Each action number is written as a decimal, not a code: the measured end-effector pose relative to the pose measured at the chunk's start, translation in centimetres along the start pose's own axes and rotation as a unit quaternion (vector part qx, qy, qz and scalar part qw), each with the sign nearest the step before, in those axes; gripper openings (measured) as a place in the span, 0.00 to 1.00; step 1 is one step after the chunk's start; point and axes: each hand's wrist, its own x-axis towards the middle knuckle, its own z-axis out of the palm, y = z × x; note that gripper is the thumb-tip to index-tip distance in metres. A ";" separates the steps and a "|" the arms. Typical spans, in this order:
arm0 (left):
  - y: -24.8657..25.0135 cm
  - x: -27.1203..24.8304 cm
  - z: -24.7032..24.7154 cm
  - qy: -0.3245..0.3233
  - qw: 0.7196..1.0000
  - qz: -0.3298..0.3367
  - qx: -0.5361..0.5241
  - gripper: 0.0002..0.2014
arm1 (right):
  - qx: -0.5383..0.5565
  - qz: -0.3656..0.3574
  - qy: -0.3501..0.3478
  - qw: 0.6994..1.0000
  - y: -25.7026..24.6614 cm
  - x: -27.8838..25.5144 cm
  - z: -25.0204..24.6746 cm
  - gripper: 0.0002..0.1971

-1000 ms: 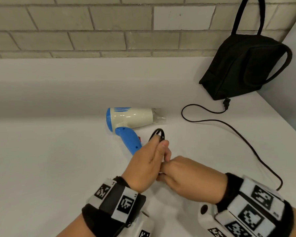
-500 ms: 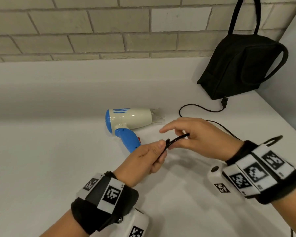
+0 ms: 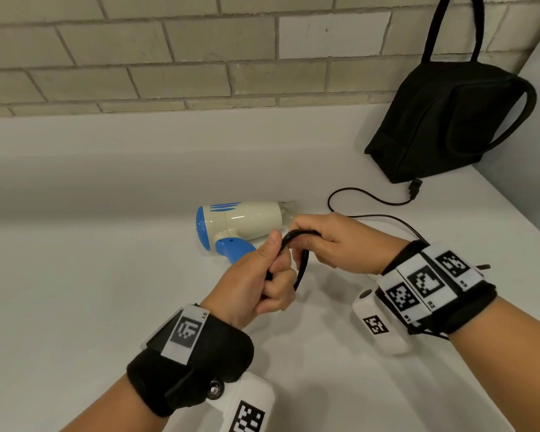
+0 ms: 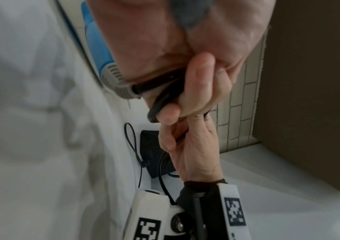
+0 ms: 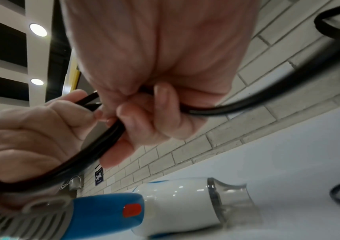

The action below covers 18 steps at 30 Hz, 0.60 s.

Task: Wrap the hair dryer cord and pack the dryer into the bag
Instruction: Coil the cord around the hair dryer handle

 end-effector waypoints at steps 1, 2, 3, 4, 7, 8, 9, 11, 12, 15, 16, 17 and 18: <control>-0.2 0.0 0.1 0.011 1.000 -0.001 -0.013 0.22 | 0.011 0.007 -0.003 1.000 0.2 0.1 0.2 0.10; -0.3 -0.1 0.2 0.023 0.999 0.000 -0.026 0.23 | 0.024 0.016 -0.001 1.000 0.4 0.1 0.3 0.09; -0.5 -0.1 0.2 0.037 0.998 0.001 -0.041 0.23 | 0.042 0.029 0.007 0.999 0.8 0.1 0.4 0.06; -0.5 -0.2 0.1 0.051 0.997 0.002 -0.059 0.23 | 0.060 0.046 0.021 0.997 1.3 -0.1 0.2 0.02; 0.0 -0.4 -0.3 0.072 0.990 0.010 -0.119 0.21 | 0.099 0.086 0.079 0.988 2.9 -1.0 -1.0 0.02; 0.3 -0.4 -0.3 0.077 0.988 0.016 -0.131 0.21 | 0.115 0.092 0.098 0.984 3.4 -1.3 -1.3 0.01; 0.5 -0.4 -0.3 0.083 0.986 0.023 -0.140 0.22 | 0.133 0.096 0.115 0.980 3.9 -1.5 -1.3 0.01; 1.0 -0.2 -0.1 0.097 0.984 0.033 -0.147 0.21 | 0.157 0.114 0.147 0.970 4.7 -1.9 -0.9 0.05; 1.1 -0.1 0.0 0.101 0.983 0.037 -0.149 0.19 | 0.157 0.128 0.155 0.967 4.8 -1.9 -0.5 0.08; 1.4 0.1 0.5 0.106 0.984 0.045 -0.137 0.19 | 0.067 0.188 0.130 0.971 4.2 -1.8 0.9 0.12; 1.5 0.1 0.7 0.107 0.986 0.048 -0.118 0.19 | -0.004 0.193 0.110 0.975 3.5 -1.7 1.4 0.14; 1.5 0.2 1.0 0.108 0.988 0.053 -0.092 0.19 | -0.090 0.192 0.084 0.974 2.7 -1.6 2.0 0.17; 1.6 0.3 1.4 0.108 0.990 0.061 -0.062 0.20 | -0.181 0.186 0.053 0.964 1.8 -1.4 2.6 0.20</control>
